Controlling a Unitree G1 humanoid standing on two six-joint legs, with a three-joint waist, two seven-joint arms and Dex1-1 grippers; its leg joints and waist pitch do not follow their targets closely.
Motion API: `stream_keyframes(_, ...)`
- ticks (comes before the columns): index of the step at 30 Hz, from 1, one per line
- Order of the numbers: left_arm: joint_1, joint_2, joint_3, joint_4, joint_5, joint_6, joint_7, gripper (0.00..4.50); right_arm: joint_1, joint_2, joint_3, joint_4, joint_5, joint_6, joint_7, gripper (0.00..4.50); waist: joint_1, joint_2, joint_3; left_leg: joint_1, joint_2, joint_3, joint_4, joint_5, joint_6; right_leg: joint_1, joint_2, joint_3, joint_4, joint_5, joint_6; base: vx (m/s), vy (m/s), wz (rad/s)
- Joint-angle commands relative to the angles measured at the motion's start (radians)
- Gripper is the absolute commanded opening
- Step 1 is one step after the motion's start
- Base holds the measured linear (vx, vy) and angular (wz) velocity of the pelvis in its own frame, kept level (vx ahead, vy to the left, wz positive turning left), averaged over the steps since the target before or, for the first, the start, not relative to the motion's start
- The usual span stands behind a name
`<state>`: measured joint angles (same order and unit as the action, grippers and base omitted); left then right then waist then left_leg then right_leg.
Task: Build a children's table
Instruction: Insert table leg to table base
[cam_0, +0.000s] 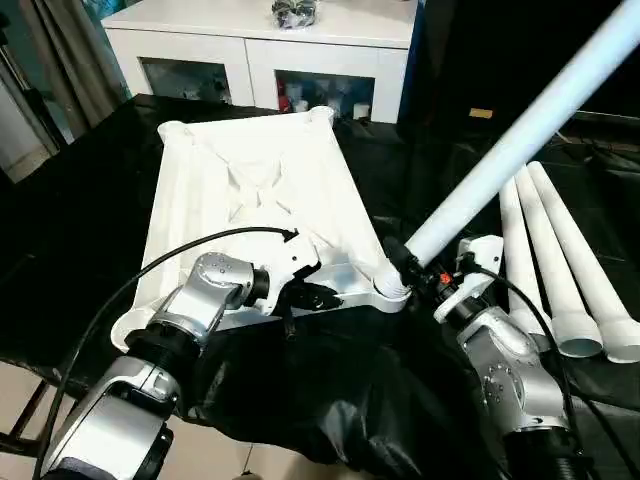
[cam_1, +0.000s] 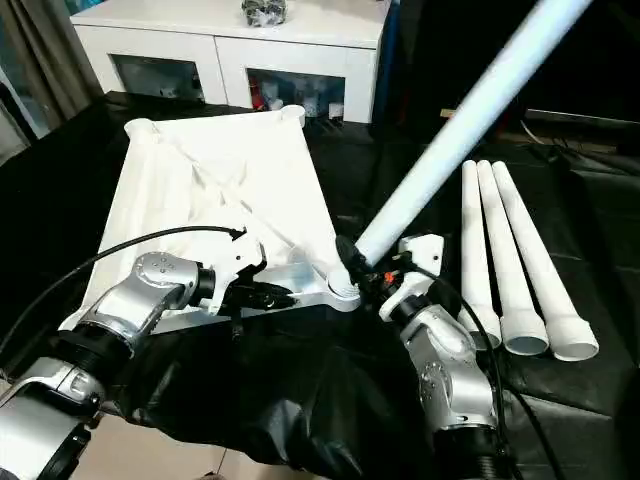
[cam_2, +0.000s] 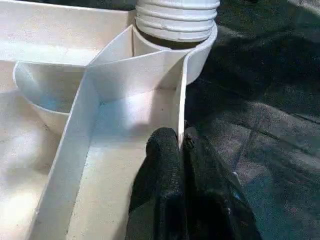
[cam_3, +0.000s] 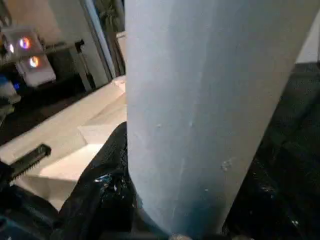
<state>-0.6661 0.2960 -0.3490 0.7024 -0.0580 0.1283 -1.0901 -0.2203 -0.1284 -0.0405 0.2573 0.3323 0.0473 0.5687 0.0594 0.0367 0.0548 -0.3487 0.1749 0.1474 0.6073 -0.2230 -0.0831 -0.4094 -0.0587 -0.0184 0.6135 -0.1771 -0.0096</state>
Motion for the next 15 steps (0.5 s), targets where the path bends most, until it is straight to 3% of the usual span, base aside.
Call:
stream_keyframes(1,-0.018,0.011,0.064,0.005,-0.008,-0.024,0.045,0.0,0.051,-0.028,0.019,0.042,-0.071,0.029,-0.024,1.89,0.001,-0.008,-0.058,-0.009,0.033,0.001,-0.085,-0.168,0.024,0.058,-0.066,0.035,-0.083,-0.259,-0.209,0.0,0.0,0.0)
stream_keyframes(5,-0.019,0.011,0.059,0.011,-0.004,-0.029,0.041,0.0,0.054,-0.05,0.069,0.013,-0.107,0.035,-0.005,1.89,0.001,-0.015,-0.057,-0.011,0.031,0.002,-0.085,-0.155,0.031,0.059,-0.066,0.035,-0.085,-0.265,-0.196,0.0,0.0,0.0)
stream_keyframes(6,-0.019,0.01,0.059,0.011,-0.004,-0.029,0.04,0.0,0.052,-0.051,0.076,0.012,-0.11,0.039,-0.003,1.89,0.002,-0.012,-0.057,-0.011,0.032,0.001,-0.085,-0.158,0.032,0.058,-0.067,0.036,-0.085,-0.273,-0.195,0.0,0.0,0.0)
stream_keyframes(7,-0.019,0.012,0.055,0.01,-0.001,-0.03,0.035,0.0,0.037,-0.056,0.099,0.017,-0.121,0.058,0.009,1.89,0.0,-0.017,-0.056,-0.011,0.032,0.002,-0.086,-0.165,0.034,0.057,-0.067,0.036,-0.087,-0.29,-0.191,0.0,0.0,0.0)
stream_keyframes(15,-0.015,0.018,0.041,0.005,0.004,-0.032,-0.002,0.0,-0.014,-0.079,0.168,0.07,-0.16,0.107,0.061,1.89,-0.009,-0.015,-0.054,-0.011,0.033,-0.001,-0.089,-0.19,0.027,0.054,-0.069,0.035,-0.09,-0.339,-0.181,0.0,0.0,0.0)
